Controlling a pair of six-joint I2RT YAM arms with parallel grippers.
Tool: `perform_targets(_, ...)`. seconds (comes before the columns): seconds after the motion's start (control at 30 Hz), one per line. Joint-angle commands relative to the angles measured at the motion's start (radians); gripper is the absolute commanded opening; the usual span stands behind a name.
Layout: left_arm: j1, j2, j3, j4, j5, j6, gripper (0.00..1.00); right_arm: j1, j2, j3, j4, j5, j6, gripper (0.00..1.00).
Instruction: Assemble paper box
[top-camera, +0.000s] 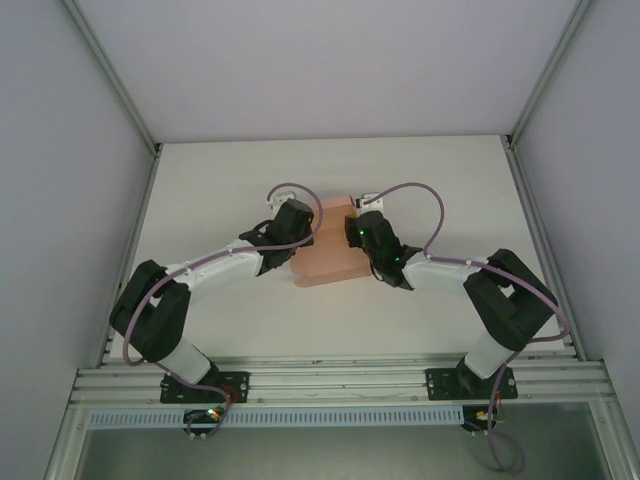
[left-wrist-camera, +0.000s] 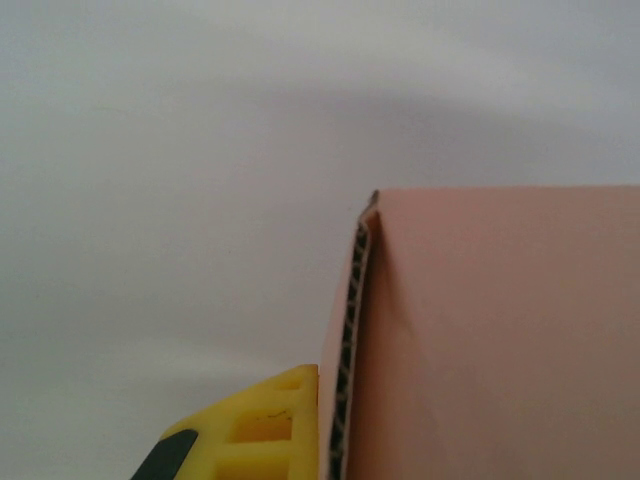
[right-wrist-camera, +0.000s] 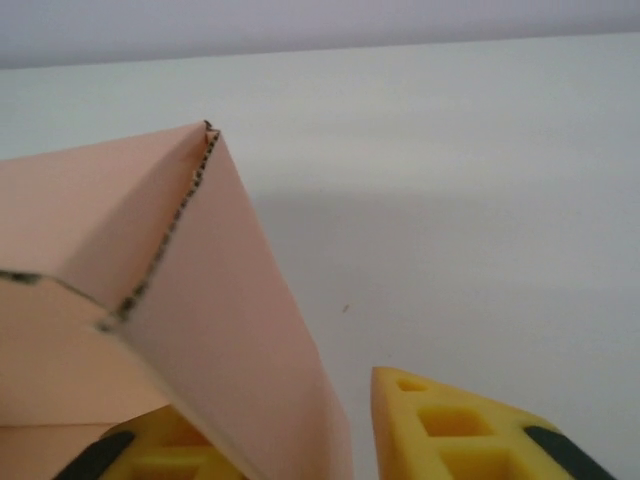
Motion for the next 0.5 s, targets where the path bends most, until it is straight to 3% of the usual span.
perform_targets(0.0,0.009,-0.026,0.006,0.060,-0.022,0.048,0.00,-0.021,-0.052,-0.024,0.049,-0.084,-0.075,0.38)
perform_targets(0.2,0.002,-0.024,0.009,0.050,0.020,0.074,0.00,-0.027,-0.081,-0.032,0.019,-0.041,-0.121,0.34)
perform_targets(0.37,-0.009,-0.016,0.034,0.006,-0.004,0.081,0.00,-0.033,-0.097,-0.034,0.029,-0.038,-0.125,0.38)
perform_targets(0.47,-0.013,-0.014,0.040,-0.009,-0.012,0.078,0.00,-0.033,-0.087,-0.024,0.036,-0.014,-0.143,0.35)
